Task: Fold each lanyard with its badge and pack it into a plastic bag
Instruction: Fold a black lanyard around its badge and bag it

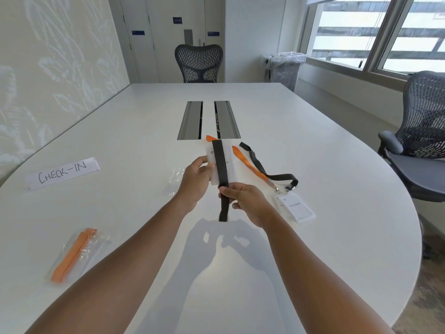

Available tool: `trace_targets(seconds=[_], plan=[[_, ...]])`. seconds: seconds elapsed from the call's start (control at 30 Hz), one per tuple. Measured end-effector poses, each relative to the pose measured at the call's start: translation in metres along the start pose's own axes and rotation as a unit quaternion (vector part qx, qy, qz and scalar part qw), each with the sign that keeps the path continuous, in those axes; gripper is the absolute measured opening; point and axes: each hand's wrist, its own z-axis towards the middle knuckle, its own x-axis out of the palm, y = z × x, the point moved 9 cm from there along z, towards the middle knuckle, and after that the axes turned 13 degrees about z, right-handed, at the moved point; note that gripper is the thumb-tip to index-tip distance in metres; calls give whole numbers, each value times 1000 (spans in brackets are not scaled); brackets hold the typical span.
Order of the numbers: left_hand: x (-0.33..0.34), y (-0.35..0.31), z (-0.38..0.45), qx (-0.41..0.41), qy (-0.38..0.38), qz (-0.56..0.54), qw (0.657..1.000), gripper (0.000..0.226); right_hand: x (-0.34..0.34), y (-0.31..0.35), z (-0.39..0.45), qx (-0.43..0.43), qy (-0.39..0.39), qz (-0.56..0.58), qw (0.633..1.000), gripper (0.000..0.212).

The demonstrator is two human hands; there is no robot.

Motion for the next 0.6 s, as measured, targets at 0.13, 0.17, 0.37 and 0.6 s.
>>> trace_targets(seconds=[0.13,0.17,0.37,0.6], plan=[[-7,2,0,12,-46,41,998,23,4,1,-2,32,14,8,999,23],[-8,2,0,18,-55,58,997,23,3,2,-2,36,10,16,999,23],[-1,4,-7,70,-65,142,985,29,-5,15,1,37,-23,64,997,27],[27,20,-16,53,0,125,991,25,-16,21,-1,-21,-119,-38,992,26]])
